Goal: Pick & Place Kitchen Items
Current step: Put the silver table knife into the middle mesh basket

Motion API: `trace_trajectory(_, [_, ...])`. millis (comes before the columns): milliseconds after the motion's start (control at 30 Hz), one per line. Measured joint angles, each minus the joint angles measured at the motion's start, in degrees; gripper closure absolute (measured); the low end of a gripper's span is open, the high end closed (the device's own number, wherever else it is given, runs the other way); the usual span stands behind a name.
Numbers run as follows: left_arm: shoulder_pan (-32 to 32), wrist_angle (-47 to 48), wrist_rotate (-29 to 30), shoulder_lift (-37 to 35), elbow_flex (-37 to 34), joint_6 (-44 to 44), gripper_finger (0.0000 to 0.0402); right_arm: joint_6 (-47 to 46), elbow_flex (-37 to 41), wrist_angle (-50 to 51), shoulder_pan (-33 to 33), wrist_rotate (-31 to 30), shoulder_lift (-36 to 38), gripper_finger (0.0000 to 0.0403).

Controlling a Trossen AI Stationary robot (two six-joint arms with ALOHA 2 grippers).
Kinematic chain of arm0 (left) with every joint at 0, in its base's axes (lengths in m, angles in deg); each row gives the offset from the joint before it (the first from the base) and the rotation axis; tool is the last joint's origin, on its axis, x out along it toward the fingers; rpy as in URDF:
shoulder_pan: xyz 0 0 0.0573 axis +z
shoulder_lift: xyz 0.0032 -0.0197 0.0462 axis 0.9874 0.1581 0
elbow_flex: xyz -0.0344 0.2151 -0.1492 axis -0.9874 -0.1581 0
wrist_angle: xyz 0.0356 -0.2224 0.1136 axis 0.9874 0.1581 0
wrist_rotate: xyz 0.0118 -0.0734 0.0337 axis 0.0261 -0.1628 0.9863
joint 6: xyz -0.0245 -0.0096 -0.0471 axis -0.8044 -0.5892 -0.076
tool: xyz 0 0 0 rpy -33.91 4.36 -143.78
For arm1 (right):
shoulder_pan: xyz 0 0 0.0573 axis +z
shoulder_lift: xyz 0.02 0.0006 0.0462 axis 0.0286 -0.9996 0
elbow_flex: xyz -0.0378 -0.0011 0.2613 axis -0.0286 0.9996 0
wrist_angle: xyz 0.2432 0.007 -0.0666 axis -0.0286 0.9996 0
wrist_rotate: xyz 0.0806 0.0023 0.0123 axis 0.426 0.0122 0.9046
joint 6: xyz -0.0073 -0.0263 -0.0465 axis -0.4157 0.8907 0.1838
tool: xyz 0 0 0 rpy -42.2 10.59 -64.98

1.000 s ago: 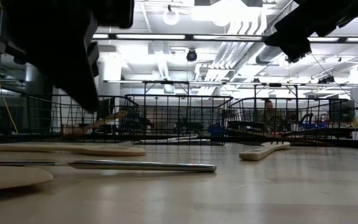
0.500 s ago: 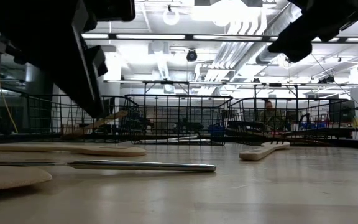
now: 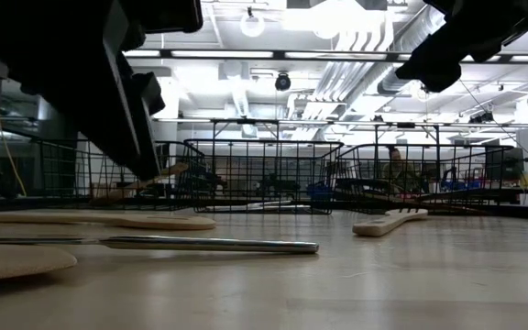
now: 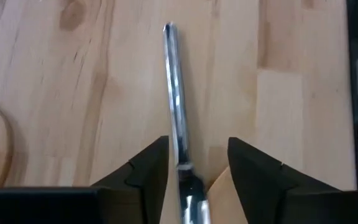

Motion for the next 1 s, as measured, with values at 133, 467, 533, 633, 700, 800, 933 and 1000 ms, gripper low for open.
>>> trace_trajectory(133, [0.0, 0.1, 0.1, 2.3, 0.4, 1.0, 0.0243, -0.2, 0.0, 0.1, 0.0, 0.0, 0.0, 0.0227])
trace_trajectory(467, [-0.4, -0.2, 0.0, 4.2, 0.3, 2.1, 0.0243, -0.2, 0.0, 0.5, 0.0, 0.0, 0.0, 0.0227])
trace_trajectory(533, [-0.4, -0.8, 0.2, 4.2, 0.4, 2.3, 0.0243, -0.2, 0.0, 0.5, 0.0, 0.0, 0.0, 0.0227])
trace_trajectory(633, [-0.4, -0.7, 0.4, 4.7, 0.4, 3.1, 0.0243, -0.2, 0.0, 0.5, 0.0, 0.0, 0.0, 0.0227])
trace_trajectory(700, [-0.4, -1.2, 0.4, 5.0, 0.4, 3.7, 0.0243, -0.2, 0.0, 0.6, 0.0, 0.0, 0.0, 0.0227])
trace_trajectory(800, [-0.4, -1.4, 0.7, 5.8, 0.3, 4.5, 0.0243, -0.2, 0.0, 0.6, 0.0, 0.0, 0.0, 0.0227])
trace_trajectory(933, [-0.4, -2.5, 0.7, 6.9, 0.4, 5.7, 0.0243, -0.2, 0.0, 0.8, 0.0, 0.0, 0.0, 0.0227])
trace_trajectory(1000, [-0.4, -3.6, 0.3, 7.4, 0.4, 6.8, 0.0243, -0.2, 0.0, 0.9, 0.0, 0.0, 0.0, 0.0227])
